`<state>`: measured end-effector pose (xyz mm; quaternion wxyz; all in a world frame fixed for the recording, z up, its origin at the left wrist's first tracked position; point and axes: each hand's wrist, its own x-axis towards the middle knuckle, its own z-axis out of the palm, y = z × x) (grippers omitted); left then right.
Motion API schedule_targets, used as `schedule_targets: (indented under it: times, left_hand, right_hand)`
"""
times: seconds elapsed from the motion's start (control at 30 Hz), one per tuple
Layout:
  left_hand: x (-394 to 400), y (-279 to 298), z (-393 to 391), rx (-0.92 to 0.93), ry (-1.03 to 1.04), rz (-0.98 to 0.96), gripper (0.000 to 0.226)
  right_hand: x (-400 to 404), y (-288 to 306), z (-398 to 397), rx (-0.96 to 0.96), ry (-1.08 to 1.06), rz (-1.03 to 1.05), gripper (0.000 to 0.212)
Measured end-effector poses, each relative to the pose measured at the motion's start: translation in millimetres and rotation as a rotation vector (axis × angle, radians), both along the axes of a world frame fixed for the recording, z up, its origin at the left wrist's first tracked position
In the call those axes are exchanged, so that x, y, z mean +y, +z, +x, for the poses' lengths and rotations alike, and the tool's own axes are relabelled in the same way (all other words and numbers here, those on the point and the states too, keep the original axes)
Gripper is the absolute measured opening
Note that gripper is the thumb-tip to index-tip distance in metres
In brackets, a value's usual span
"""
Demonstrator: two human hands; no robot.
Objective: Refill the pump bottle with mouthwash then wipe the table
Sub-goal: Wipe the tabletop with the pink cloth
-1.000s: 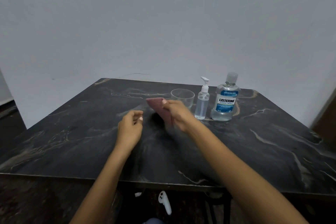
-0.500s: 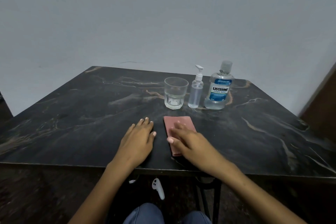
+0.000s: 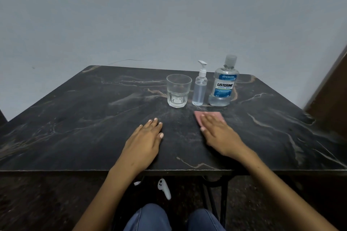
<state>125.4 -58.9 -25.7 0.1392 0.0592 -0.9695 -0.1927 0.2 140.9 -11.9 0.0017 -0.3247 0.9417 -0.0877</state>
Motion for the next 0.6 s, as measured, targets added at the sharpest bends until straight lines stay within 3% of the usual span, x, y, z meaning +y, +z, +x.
schedule_targets:
  times: [0.2,0.43,0.6]
  left_hand:
    - [-1.0,-3.8,-2.3,0.02,0.0,0.001,0.046]
    - [-1.8,-6.3,-2.9,0.028,0.004,0.006,0.046]
    - [-2.1,-3.9,-2.0,0.014,0.012,-0.002,0.045]
  right_hand:
    - [65.4,1.9,14.6,0.005,-0.143,-0.096,0.049]
    - [-13.6,-2.5,56.5,0.022,0.198,-0.133,0.048]
    - [-41.9,5.4,18.2,-0.028,0.151,-0.142,0.046]
